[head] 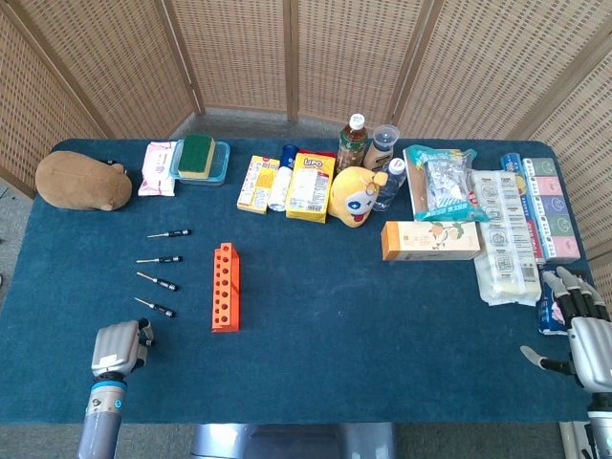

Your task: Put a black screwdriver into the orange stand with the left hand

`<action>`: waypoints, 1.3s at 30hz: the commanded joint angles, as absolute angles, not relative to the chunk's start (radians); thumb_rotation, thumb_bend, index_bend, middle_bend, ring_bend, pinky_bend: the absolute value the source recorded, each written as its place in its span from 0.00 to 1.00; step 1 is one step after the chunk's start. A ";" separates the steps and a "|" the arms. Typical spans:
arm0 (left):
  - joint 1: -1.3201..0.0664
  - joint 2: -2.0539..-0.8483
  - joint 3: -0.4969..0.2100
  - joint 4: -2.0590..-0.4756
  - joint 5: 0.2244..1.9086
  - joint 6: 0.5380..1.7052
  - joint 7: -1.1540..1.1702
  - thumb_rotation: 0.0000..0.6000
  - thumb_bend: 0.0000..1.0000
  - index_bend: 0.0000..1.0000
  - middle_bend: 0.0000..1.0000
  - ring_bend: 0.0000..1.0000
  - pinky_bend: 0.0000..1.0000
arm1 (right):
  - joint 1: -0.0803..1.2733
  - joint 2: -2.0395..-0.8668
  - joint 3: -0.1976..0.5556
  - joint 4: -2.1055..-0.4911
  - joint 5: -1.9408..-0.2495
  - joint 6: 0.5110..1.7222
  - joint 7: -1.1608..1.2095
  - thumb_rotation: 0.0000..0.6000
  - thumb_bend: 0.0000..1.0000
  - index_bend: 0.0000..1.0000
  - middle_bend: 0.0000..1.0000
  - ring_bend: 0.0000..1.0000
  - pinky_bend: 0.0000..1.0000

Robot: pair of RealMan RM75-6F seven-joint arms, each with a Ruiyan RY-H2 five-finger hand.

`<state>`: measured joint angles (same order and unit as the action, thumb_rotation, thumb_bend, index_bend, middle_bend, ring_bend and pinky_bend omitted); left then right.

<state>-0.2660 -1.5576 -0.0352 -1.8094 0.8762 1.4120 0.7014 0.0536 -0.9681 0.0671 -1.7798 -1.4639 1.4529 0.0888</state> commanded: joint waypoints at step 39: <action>-0.239 -1.321 -0.045 -2.086 1.040 1.443 0.568 1.00 0.41 0.52 1.00 1.00 1.00 | 0.061 -0.981 0.063 -1.779 -1.454 1.436 0.063 1.00 0.00 0.00 0.01 0.07 0.00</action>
